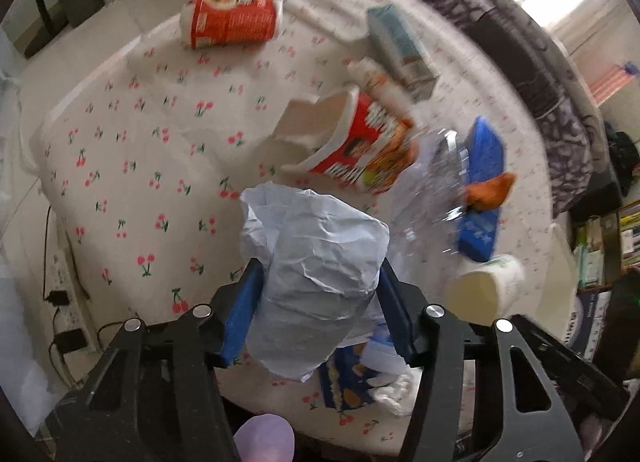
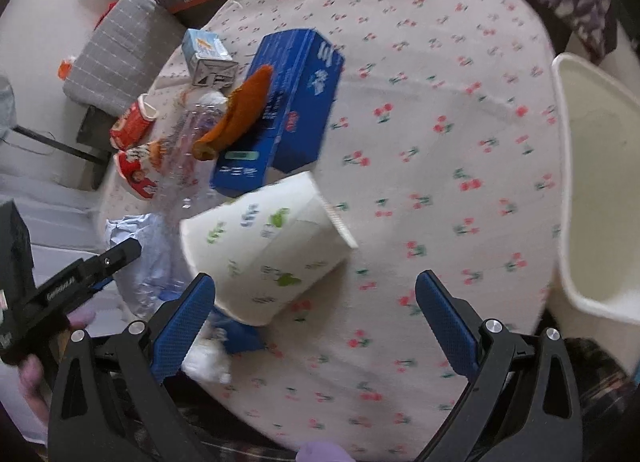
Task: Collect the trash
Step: 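Grasp the crumpled plastic bag with the left tool while the right tool grasps the paper cup, then carry the bag and cup to the white bin and release both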
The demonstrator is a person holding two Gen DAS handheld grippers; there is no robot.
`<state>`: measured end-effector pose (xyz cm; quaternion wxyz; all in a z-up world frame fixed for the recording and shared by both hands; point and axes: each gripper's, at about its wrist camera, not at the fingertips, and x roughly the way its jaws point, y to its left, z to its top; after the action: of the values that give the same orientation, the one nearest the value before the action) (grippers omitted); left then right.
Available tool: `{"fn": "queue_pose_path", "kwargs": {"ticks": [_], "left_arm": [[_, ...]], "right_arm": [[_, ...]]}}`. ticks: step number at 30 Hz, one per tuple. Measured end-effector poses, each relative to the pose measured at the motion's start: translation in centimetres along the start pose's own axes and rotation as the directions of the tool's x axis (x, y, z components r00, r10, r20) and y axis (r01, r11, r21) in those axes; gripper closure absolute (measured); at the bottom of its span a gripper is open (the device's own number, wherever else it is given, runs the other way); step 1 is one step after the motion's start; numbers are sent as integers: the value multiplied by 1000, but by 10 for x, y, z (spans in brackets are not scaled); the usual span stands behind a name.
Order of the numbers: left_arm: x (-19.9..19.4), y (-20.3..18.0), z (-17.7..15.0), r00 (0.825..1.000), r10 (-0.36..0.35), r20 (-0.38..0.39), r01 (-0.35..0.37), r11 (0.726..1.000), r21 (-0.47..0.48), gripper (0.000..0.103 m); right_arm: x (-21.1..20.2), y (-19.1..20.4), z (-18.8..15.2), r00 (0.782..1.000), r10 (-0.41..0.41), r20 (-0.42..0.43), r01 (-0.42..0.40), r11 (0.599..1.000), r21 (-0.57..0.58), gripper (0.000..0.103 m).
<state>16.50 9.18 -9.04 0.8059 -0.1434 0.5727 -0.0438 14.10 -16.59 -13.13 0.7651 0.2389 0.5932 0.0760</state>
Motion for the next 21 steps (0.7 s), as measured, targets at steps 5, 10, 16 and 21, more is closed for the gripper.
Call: {"fn": "queue_pose_path", "kwargs": {"ticks": [5,10,16,21], "left_arm": [[-21,-7,4,993,1,119,-3,1000,19,50],[-29,-8,7,985,14,174,-21,999,38,49],[-24,-1,2,986,32,164,-39,999,38,49],[-31,2,0,980,33,195,-41,998,37,49]], "right_arm": [[11,0,6,998,58,-1,-57,987,147,6],[29,-3,13,991,136,-14,-126,948,294,6],[39,5,16,992,129,1,-124,954,274,14],[34,11,18,993,106,42,-113,972,205,37]]}}
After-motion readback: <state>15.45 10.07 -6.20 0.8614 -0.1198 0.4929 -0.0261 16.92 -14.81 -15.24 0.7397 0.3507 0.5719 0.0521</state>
